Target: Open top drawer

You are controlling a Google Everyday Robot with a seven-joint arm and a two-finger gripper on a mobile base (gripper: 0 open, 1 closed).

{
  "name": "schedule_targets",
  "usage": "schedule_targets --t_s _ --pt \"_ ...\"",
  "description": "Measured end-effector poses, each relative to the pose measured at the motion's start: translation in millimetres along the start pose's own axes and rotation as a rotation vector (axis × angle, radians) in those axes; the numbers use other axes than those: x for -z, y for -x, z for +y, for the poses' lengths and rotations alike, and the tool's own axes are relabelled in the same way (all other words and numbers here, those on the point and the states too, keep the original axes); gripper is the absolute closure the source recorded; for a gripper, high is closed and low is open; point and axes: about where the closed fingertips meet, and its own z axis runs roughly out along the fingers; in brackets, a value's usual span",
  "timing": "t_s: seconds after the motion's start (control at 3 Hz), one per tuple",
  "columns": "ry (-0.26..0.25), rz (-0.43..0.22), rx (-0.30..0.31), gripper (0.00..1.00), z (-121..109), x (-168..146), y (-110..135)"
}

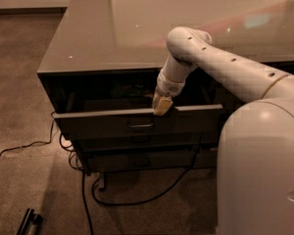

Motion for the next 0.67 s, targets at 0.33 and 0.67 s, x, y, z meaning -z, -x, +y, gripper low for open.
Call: schedule_targets --t_s 0.33,0.67 --pt "0.024 0.016 0.047 0.35 -6.4 -5.5 10.0" --pt "0.039 0.032 0.065 0.1 -2.3 -13.2 17.5"
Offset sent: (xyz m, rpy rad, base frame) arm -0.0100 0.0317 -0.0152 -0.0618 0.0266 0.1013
